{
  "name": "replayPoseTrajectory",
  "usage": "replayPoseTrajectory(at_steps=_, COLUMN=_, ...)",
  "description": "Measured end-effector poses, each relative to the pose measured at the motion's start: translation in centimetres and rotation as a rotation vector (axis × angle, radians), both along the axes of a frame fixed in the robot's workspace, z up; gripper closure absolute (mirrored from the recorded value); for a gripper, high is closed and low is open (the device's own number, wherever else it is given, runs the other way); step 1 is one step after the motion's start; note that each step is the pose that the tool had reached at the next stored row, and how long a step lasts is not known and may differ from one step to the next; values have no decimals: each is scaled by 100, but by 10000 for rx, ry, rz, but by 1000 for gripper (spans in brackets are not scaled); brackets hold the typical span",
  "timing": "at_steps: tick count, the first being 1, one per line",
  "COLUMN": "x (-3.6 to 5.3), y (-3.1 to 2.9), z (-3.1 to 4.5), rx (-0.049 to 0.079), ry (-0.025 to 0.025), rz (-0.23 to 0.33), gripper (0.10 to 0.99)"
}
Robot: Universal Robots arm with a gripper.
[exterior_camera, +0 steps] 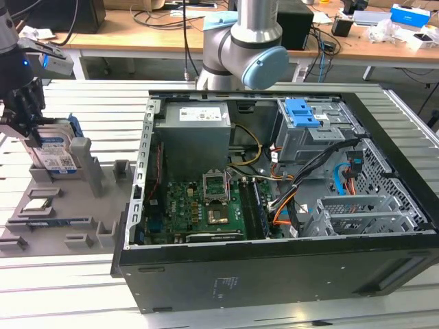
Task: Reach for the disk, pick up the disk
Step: 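Pick up the disk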
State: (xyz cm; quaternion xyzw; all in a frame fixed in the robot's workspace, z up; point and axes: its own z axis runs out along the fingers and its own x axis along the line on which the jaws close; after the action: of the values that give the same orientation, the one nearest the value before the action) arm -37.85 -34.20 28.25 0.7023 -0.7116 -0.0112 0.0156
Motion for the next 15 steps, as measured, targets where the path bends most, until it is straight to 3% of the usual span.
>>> replayPoseTrajectory(at_steps=15, x=1, y=0, z=2, rx=2, ry=-5, rz=3, gripper=718)
